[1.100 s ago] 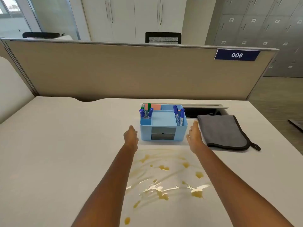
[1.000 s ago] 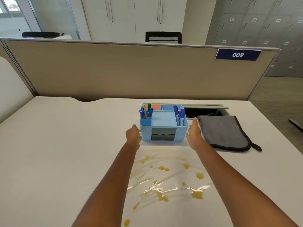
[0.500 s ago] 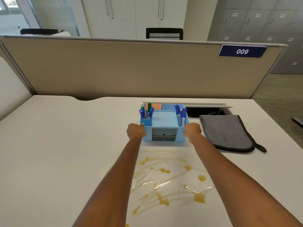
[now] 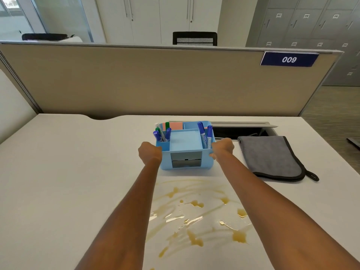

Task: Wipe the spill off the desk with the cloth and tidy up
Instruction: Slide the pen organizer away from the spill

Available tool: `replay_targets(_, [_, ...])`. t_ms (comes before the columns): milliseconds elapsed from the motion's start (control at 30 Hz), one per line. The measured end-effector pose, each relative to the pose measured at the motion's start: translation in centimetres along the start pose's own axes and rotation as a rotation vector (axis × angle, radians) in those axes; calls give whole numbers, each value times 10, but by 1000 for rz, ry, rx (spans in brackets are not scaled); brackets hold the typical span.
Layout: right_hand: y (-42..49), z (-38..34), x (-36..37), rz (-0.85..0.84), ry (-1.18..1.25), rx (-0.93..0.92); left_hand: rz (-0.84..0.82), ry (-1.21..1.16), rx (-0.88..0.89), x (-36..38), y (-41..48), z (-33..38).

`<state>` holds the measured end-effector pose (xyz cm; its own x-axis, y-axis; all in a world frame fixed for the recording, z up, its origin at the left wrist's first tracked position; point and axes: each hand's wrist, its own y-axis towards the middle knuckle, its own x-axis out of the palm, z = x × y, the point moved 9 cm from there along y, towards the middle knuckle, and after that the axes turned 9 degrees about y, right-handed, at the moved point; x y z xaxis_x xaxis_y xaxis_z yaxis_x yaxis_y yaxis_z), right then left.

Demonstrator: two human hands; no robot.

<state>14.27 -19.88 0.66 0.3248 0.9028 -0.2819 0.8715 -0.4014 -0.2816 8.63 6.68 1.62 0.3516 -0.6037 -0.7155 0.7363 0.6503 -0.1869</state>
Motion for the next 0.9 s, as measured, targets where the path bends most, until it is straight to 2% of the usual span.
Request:
replay_targets(467, [-40,-18,103,-103,74,-16,203,16,-72,-87,59,-42])
replay_targets(900, [-55,-11,146,-158,34,-30,210,25,-134,-99,81,-78])
